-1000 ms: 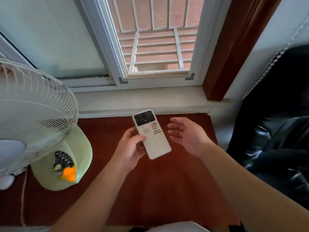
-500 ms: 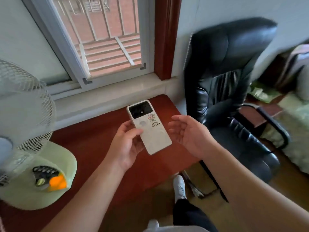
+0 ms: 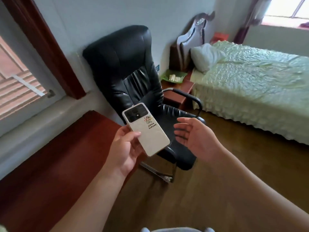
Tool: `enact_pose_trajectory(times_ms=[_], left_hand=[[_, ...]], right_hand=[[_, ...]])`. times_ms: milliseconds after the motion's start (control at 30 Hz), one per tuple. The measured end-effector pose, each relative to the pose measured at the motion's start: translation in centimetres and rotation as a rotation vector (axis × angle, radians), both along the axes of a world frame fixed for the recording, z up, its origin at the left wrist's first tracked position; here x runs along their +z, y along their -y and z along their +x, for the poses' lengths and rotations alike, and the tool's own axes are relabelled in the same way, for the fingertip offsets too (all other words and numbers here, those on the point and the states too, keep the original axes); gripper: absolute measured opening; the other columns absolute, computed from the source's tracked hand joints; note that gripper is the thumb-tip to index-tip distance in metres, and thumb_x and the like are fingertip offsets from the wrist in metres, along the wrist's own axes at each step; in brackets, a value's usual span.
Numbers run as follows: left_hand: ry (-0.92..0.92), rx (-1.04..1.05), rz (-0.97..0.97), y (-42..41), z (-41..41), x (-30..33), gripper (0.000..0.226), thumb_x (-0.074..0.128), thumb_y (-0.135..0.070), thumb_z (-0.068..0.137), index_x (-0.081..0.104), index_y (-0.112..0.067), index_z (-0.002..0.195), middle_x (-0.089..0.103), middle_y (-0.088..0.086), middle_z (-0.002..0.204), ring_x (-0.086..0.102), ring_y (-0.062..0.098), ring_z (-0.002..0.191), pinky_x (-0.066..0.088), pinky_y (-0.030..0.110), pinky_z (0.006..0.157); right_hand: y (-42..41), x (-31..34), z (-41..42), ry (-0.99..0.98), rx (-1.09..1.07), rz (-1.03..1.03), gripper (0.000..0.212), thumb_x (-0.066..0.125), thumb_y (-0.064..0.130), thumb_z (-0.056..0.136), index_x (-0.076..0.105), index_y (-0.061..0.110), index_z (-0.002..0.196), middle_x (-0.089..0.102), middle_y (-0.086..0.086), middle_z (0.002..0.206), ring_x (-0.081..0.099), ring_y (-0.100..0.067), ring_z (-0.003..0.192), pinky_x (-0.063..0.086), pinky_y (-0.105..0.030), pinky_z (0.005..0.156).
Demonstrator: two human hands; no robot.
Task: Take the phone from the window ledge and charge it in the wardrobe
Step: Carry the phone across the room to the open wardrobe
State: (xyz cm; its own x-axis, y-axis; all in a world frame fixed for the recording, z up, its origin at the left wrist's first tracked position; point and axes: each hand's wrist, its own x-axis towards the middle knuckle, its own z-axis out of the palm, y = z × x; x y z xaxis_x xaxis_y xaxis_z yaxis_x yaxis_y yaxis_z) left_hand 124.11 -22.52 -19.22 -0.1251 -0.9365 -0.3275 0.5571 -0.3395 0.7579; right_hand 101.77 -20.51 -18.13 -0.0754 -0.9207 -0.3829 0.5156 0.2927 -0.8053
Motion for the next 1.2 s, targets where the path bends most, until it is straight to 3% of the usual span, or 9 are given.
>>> enact_pose_trajectory(times_ms=[133, 300, 467, 667, 867, 1200], left_hand=[[0.03, -0.125, -0.007, -0.4, -8.9, 0.0, 0.029, 0.055, 0.007, 0.083, 0.059, -0.016, 0.101, 0.078, 0.011, 0.09, 0.075, 0.024, 0.079, 0.059, 0.037, 0.058], [0.066, -0.269, 0.005, -1.9, -21.3, 0.6, 0.031, 0.056, 0.004, 0.085, 0.057, -0.014, 0.11, 0.077, 0.014, 0.097, 0.074, 0.029, 0.088, 0.059, 0.038, 0.061], [0.05, -0.391, -0.016, -3.6, -35.2, 2.5, 0.03, 0.052, 0.008, 0.085, 0.057, -0.014, 0.105, 0.078, 0.011, 0.088, 0.075, 0.026, 0.08, 0.059, 0.036, 0.056], [-0.005, -0.534, 0.019, -6.5, -47.9, 4.3, 0.034, 0.048, 0.013, 0.086, 0.057, -0.013, 0.105, 0.077, 0.015, 0.096, 0.075, 0.029, 0.083, 0.059, 0.039, 0.053], [-0.016, -0.663, 0.036, -7.6, -56.6, 3.8, 0.033, 0.052, 0.013, 0.083, 0.058, -0.014, 0.101, 0.078, 0.015, 0.093, 0.075, 0.028, 0.082, 0.059, 0.039, 0.054], [-0.014, -0.898, 0.045, -2.6, -74.4, 0.1, 0.035, 0.057, 0.01, 0.079, 0.059, -0.016, 0.103, 0.078, 0.011, 0.092, 0.075, 0.023, 0.077, 0.059, 0.038, 0.058]], right_hand=[[-3.6, 0.4, -8.4, 0.022, -0.12, -0.016, 0.027, 0.051, 0.019, 0.092, 0.065, 0.007, 0.112, 0.07, -0.01, 0.091, 0.066, -0.021, 0.076, 0.052, -0.034, 0.073], [-9.5, 1.1, -19.8, 0.003, -0.272, -0.059, 0.023, 0.048, 0.016, 0.093, 0.067, 0.008, 0.102, 0.071, -0.01, 0.088, 0.065, -0.022, 0.075, 0.05, -0.034, 0.07], [-16.1, 2.0, -32.4, -0.011, -0.446, -0.143, 0.024, 0.049, 0.014, 0.092, 0.064, 0.005, 0.109, 0.069, -0.013, 0.091, 0.065, -0.024, 0.075, 0.047, -0.038, 0.075], [-21.9, 2.4, -41.6, -0.006, -0.623, -0.172, 0.027, 0.052, 0.015, 0.091, 0.064, 0.004, 0.112, 0.07, -0.013, 0.091, 0.066, -0.024, 0.077, 0.051, -0.037, 0.071], [-24.5, 0.8, -48.1, -0.016, -0.77, -0.178, 0.028, 0.061, 0.021, 0.079, 0.071, 0.009, 0.102, 0.072, -0.013, 0.089, 0.068, -0.024, 0.075, 0.054, -0.035, 0.066], [-23.2, -2.1, -61.2, -0.09, -1.012, -0.096, 0.029, 0.056, 0.019, 0.077, 0.068, 0.007, 0.101, 0.072, -0.013, 0.083, 0.066, -0.024, 0.071, 0.05, -0.037, 0.067]])
